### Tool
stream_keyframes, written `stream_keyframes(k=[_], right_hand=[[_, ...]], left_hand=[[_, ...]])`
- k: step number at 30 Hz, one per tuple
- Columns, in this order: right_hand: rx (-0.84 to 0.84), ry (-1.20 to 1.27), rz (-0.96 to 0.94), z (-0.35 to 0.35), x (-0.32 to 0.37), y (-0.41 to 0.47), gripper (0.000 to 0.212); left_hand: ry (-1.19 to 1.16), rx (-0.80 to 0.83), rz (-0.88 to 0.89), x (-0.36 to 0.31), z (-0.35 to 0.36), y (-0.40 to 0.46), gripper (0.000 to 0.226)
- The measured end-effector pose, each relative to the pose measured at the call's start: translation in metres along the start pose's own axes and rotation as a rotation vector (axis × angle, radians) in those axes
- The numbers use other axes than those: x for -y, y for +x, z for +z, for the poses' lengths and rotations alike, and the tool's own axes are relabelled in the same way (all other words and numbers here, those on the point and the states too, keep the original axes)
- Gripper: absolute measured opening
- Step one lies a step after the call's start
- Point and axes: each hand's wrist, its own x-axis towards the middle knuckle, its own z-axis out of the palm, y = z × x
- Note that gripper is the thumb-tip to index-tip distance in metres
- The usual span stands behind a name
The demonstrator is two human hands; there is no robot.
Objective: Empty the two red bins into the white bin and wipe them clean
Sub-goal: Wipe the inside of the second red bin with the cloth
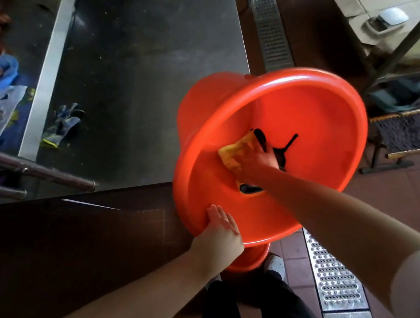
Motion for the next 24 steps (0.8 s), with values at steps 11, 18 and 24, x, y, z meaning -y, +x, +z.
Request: stream_keyframes(k=[11, 18, 24], right_hand=[[-0.035, 0.041, -0.027, -0.006, -0.007, -0.006, 0.051], [0.077, 0.244, -0.156, 0.004, 0.036, -0.018, 0.066], [-0.027, 0.089, 0.027, 0.002, 0.008, -0.005, 0.050]], left_hand=[[-0.044, 0.010, -0.067, -0.007, 0.008, 0.002, 0.033], [-0.057, 0.060, -0.030, -0.012, 0.012, 0.007, 0.033], [-0.084, 0.102, -0.048, -0.012, 0.010, 0.009, 0.038]])
